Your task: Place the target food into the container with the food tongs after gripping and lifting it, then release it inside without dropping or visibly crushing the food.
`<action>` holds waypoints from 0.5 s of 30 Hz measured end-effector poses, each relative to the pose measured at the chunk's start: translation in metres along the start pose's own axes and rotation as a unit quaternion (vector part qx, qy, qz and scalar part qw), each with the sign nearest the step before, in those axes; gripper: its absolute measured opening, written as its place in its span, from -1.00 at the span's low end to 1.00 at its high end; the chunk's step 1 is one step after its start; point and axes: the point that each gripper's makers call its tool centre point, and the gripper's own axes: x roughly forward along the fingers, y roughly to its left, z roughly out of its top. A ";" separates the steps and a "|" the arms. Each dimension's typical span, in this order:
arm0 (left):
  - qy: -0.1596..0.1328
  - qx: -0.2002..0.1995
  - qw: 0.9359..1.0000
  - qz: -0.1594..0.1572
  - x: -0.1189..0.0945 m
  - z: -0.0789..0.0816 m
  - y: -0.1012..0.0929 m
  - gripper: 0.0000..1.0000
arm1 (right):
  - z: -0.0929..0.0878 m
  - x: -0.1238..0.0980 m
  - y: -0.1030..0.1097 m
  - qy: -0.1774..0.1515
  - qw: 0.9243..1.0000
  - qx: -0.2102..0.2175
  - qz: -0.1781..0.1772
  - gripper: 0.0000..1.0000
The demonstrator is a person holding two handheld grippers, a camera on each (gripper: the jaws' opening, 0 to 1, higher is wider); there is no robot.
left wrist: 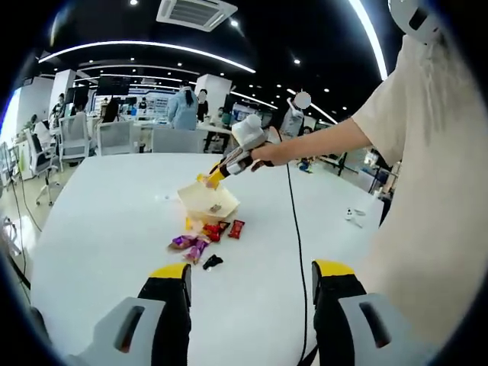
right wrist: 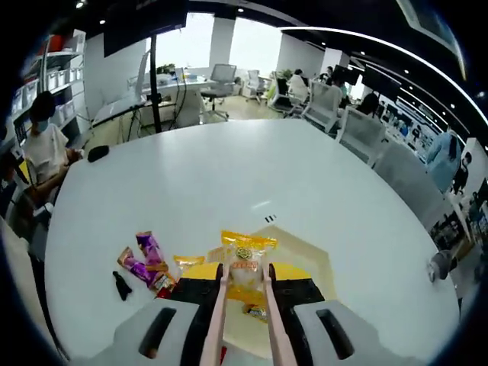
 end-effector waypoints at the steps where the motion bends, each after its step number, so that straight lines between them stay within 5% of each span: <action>1: 0.000 0.000 1.000 0.001 0.000 0.000 0.001 0.27 | -0.002 0.002 -0.002 0.003 1.000 -0.001 0.001 -0.53; 15: 0.002 -0.011 1.000 0.014 -0.002 -0.002 0.008 0.26 | -0.013 0.022 -0.004 0.030 0.999 -0.011 0.007 -0.53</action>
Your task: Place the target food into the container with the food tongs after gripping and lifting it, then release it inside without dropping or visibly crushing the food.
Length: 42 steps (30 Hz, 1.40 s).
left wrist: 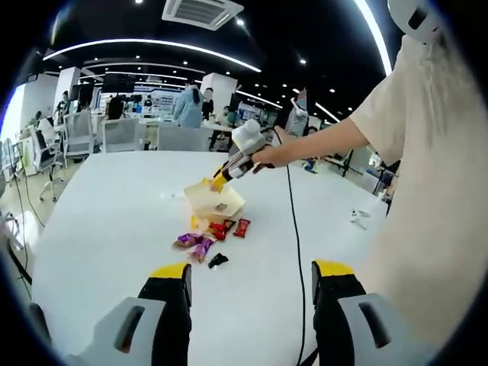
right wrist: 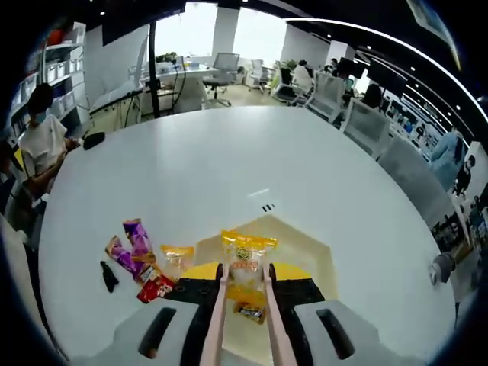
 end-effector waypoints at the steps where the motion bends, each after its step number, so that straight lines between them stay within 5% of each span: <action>1: 0.000 -0.001 1.000 0.001 0.000 0.000 0.000 0.26 | 0.000 0.000 0.000 0.000 1.000 0.000 0.000 -0.53; 42: 0.002 -0.003 1.000 0.000 0.009 0.000 0.001 0.25 | -0.004 0.003 0.000 0.000 1.000 -0.005 -0.007 -0.50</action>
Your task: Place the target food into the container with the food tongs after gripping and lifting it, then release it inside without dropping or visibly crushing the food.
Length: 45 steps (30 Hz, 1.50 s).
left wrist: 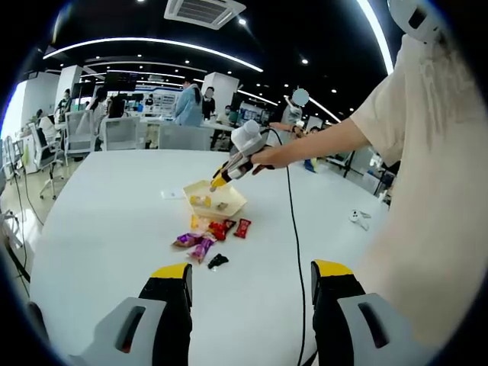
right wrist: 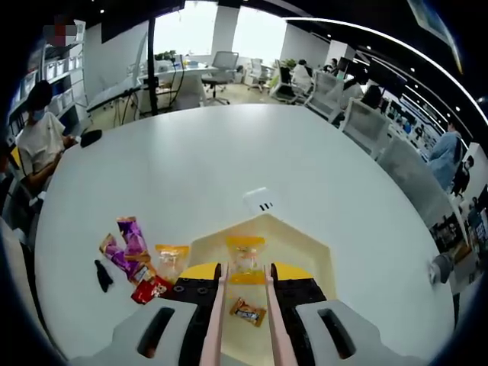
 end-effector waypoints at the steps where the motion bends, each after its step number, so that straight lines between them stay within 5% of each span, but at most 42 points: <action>1: 0.000 0.000 1.000 -0.001 0.000 0.000 0.000 0.25 | 0.000 -0.001 0.000 -0.001 1.000 0.000 0.000 -0.50; 45: -0.010 0.005 1.000 -0.002 -0.005 0.002 -0.009 0.25 | -0.006 -0.016 0.082 -0.010 0.998 -0.019 0.062 -0.49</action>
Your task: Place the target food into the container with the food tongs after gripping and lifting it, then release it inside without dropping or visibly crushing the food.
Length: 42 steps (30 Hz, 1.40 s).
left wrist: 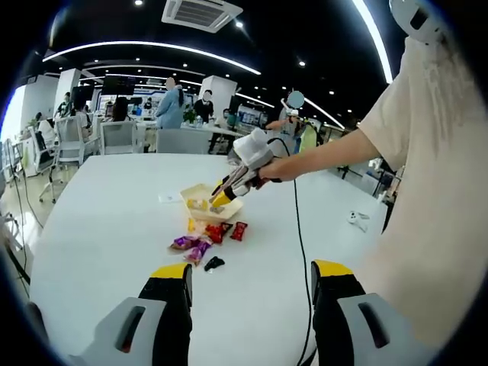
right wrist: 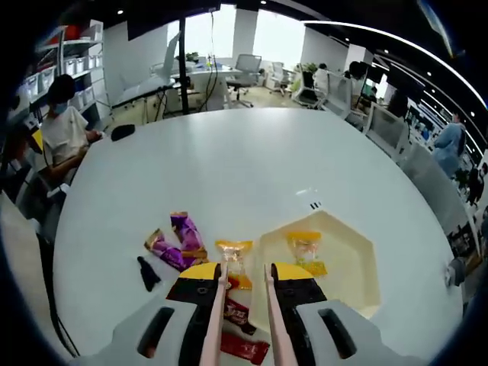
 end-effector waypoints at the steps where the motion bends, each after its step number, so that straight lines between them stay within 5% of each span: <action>1: 0.000 0.000 1.000 0.000 0.000 0.000 0.000 0.25 | 0.000 0.000 0.003 0.000 1.000 0.000 0.003 -0.49; 19: -0.010 -0.003 1.000 0.005 -0.006 -0.002 -0.002 0.25 | 0.007 0.006 0.060 0.003 0.998 -0.030 0.057 -0.49; 42: -0.013 -0.013 1.000 0.019 -0.017 -0.009 0.000 0.25 | -0.014 0.025 0.119 0.034 0.990 -0.072 0.114 -0.48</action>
